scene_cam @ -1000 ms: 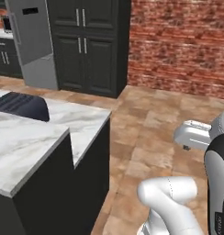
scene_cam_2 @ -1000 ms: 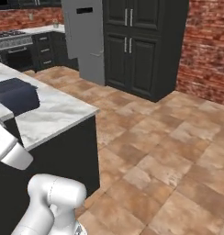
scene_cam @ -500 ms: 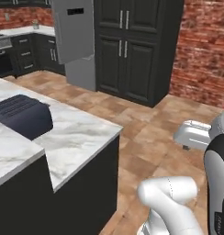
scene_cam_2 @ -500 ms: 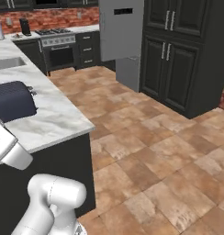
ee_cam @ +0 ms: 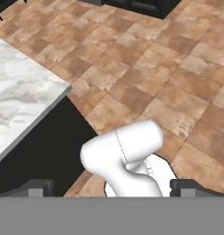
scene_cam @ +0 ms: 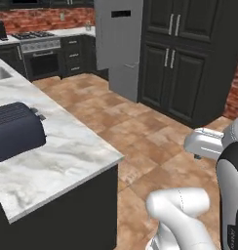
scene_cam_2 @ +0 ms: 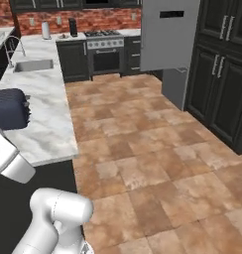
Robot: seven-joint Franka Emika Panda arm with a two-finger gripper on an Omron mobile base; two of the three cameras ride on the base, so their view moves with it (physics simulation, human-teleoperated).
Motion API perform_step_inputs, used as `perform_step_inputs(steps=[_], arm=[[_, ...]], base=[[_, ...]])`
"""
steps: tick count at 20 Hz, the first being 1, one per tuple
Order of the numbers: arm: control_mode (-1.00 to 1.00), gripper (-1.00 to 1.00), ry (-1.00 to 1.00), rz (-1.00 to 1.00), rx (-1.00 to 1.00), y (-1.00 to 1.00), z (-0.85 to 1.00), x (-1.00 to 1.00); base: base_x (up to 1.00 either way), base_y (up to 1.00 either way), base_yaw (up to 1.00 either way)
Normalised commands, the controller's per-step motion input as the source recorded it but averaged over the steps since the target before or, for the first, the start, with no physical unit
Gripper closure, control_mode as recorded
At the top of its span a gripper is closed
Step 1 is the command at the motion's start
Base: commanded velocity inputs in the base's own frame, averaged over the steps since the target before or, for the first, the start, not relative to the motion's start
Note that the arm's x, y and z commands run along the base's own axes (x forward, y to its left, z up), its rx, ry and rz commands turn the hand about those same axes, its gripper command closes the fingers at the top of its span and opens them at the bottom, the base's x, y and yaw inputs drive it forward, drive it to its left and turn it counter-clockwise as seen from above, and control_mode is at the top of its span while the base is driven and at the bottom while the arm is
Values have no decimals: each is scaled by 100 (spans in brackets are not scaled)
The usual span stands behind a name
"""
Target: Place the cold items (cucumber and squash) from the fridge in one tupperware on the dining counter. Place the warm items (kebab skewer and hot dog) in the stove area in another tupperware.
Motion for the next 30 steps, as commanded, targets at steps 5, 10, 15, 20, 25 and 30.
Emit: perform_step_inputs(steps=[5,10,15,20,25,30], arm=[[100,-100,0,0,0,0,0,0],[100,-100,0,0,0,0,0,0],[100,-100,0,0,0,0,0,0],[100,-100,0,0,0,0,0,0],[100,-100,0,0,0,0,0,0],[100,-100,0,0,0,0,0,0]], base=[[61,-81,44],[63,-81,43],[68,-80,43],[82,-76,44],[89,-76,42],[98,-76,38]])
